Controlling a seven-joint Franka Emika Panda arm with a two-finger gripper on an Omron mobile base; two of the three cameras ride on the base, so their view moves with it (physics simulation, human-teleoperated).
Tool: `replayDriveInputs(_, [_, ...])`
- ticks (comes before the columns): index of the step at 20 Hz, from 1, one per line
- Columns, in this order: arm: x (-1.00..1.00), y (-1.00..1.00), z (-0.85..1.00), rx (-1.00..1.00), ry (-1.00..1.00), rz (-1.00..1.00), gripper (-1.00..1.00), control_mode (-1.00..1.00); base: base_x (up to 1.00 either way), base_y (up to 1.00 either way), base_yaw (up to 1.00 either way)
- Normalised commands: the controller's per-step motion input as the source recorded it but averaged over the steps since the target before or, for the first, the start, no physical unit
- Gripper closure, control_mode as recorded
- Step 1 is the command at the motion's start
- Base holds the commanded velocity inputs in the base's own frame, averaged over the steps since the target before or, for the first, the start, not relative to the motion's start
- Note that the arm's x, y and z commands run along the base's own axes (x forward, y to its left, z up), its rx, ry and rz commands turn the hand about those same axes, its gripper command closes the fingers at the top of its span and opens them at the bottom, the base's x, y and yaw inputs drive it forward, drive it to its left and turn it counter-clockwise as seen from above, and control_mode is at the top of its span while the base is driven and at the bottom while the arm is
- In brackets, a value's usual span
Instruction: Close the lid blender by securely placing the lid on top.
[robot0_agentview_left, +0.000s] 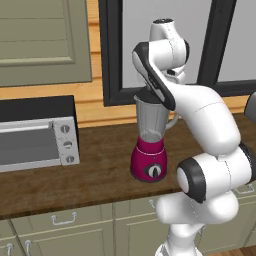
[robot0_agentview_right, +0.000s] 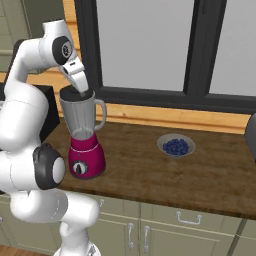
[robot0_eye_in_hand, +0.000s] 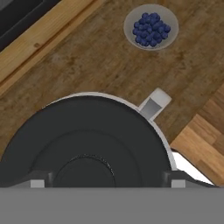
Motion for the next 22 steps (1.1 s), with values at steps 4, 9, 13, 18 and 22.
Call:
replayDriveInputs(4, [-0.33,-0.26,-0.18,0.00,0.00,0.00,-1.00,-1.00,0.00,0.00,0.00])
replayDriveInputs(9, [-0.22,-0.25,-0.19,0.00,0.00,0.00,-1.00,-1.00,0.00,0.00,0.00])
replayDriveInputs(13, [-0.11,-0.06,-0.10,0.00,0.00,0.00,-1.00,-1.00,0.00,0.00,0.00])
replayDriveInputs(18, [-0.08,0.04,0.00,-0.02,0.05,0.00,-1.00,-1.00,0.00,0.00,0.00])
replayDriveInputs(22, [-0.10,0.20,-0.05,-0.08,0.06,0.00,-1.00,-1.00,0.00,0.00,0.00])
